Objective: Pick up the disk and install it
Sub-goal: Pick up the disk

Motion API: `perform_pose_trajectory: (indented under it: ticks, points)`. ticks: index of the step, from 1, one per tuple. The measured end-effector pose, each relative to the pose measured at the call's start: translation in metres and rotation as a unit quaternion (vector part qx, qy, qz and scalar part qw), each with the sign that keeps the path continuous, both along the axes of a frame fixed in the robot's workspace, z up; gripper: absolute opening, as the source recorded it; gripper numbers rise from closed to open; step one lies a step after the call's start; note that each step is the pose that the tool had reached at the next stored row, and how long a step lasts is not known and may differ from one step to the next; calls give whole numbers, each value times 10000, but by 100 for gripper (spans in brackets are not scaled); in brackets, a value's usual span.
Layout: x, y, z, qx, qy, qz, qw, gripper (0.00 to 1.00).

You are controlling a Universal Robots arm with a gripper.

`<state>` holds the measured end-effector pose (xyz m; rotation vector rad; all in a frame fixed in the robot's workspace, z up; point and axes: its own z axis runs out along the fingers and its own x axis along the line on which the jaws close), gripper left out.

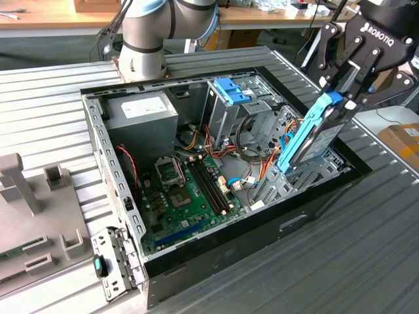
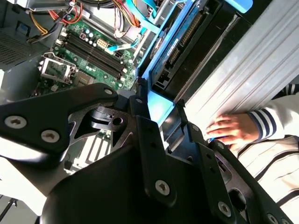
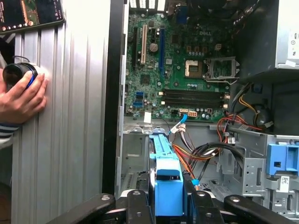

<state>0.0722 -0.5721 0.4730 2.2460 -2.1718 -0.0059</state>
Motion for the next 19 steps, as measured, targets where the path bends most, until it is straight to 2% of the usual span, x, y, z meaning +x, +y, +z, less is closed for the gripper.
perform_pose_trajectory:
  ticks: [3, 5, 6, 7, 15, 18, 19]
  points:
    - [0, 1, 111, 0, 0, 0, 10000, 37]
    - [0, 2, 114, 4, 0, 0, 10000, 37]
    - [0, 2, 106, 11, 0, 0, 10000, 37]
    - [0, 2, 64, 29, 0, 0, 10000, 37]
    - [28, 2, -60, 29, 0, 0, 10000, 37]
    - [29, 2, -117, 29, 0, 0, 10000, 37]
    - [29, 2, -157, 29, 0, 0, 10000, 37]
